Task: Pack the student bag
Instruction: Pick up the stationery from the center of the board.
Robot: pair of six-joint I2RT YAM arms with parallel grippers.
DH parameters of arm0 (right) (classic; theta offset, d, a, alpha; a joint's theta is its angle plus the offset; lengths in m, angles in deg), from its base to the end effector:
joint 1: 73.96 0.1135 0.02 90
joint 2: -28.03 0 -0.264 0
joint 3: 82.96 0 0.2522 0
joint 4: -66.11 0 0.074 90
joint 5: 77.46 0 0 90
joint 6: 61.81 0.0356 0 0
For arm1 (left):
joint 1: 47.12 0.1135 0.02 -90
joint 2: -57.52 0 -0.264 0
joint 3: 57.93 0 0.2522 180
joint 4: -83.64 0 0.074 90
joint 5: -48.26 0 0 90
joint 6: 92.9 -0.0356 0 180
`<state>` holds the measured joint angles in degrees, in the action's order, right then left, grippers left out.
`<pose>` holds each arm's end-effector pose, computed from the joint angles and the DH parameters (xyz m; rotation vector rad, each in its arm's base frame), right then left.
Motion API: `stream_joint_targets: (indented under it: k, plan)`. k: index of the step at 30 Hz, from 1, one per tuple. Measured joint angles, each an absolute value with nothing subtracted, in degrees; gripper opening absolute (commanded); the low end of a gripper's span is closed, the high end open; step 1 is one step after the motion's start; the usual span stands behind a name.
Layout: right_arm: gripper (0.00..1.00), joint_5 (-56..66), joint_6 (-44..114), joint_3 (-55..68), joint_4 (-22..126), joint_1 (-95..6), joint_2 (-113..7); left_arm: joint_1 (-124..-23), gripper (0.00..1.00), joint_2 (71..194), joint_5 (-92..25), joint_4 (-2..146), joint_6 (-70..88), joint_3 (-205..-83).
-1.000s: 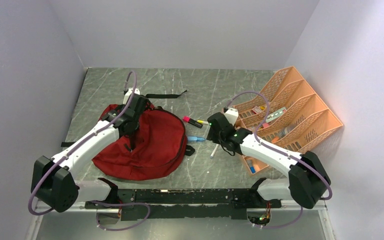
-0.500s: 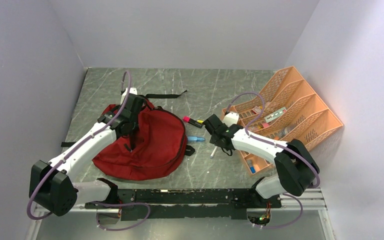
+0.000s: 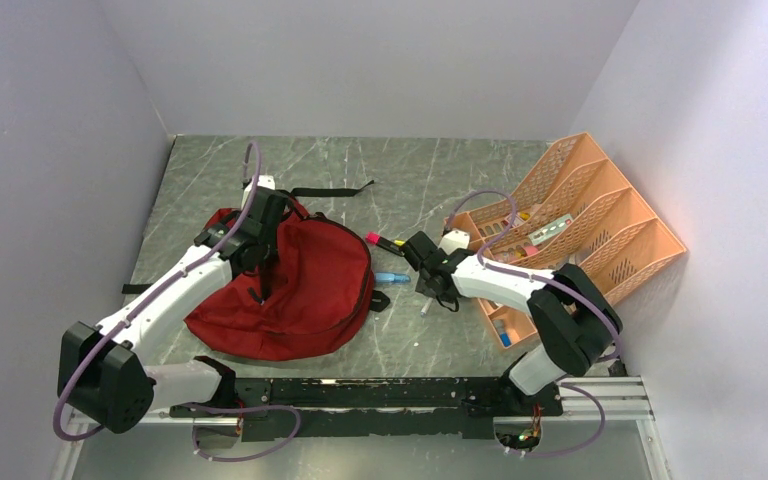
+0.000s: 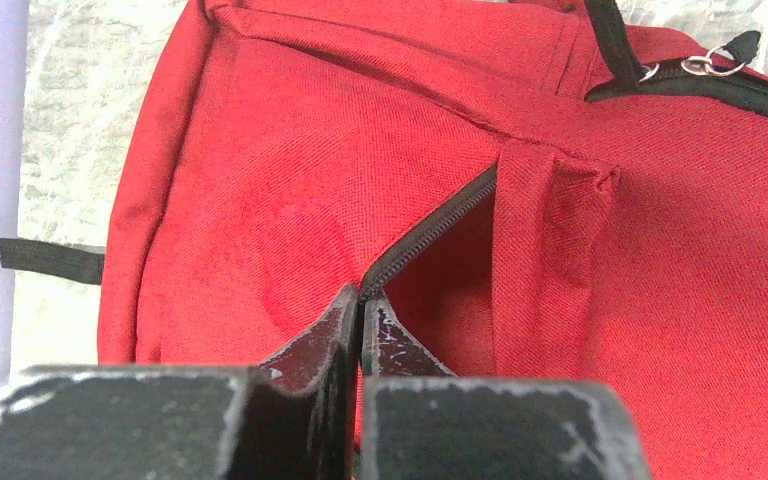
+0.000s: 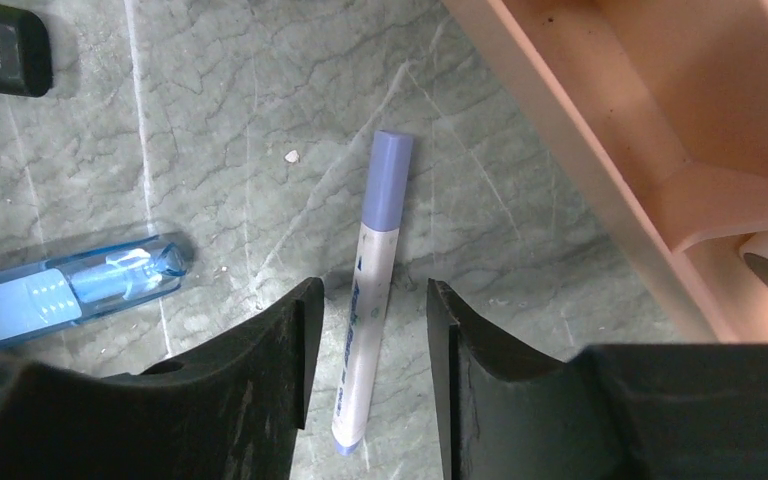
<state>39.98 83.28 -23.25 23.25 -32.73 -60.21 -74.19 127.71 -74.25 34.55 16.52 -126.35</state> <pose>0.2117 0.1637 0.1568 0.4124 2.5404 -0.1049 0.2298 -0.0959 0.2734 -0.0840 2.2995 0.2921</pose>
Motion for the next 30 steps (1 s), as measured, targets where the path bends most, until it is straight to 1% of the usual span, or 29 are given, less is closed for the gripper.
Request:
stream_joint_targets:
  k: [2,4,5,8,10,13,19,24,28,30]
  plan:
    - [0.37,39.59,83.57,-23.44,23.56,-32.73,-60.28,-74.21,0.05,127.62,-74.16,34.55,16.52,-126.33]
    - [0.37,39.02,83.91,-23.97,24.06,-32.73,-60.28,-74.19,0.05,127.47,-73.99,34.57,16.52,-126.3]
    - [0.34,39.04,84.11,-24.12,24.21,-32.73,-60.23,-74.19,0.05,127.43,-73.9,34.6,16.52,-126.26]
    - [0.22,39.15,84.61,-24.21,24.23,-32.73,-60.19,-74.19,0.05,127.36,-73.59,34.62,16.52,-126.22]
    - [0.1,39.18,84.9,-24.23,24.23,-32.73,-60.19,-74.19,0.05,127.36,-73.55,34.64,16.52,-126.17]
    - [0.0,39.15,85.18,-24.53,24.37,-32.73,-59.71,-74.19,0.05,127.36,-73.53,34.66,16.52,-126.15]
    - [0.0,38.8,84.81,-25.82,24.58,-32.73,-56.21,-74.16,0.05,127.34,-73.55,34.66,16.54,-126.15]
    - [0.0,36.62,80.07,-25.85,27.82,-32.73,-46.84,-74.14,0.05,126.66,-73.55,34.66,16.54,-126.13]
    - [0.0,28.25,73.69,-25.82,37.24,-32.68,-40.76,-73.86,0.05,125.42,-73.4,34.84,16.54,-125.71]
    - [0.0,24.14,72.66,-25.41,41.94,-32.42,-40.98,-73.77,0.05,124.98,-73.38,34.94,16.54,-125.52]
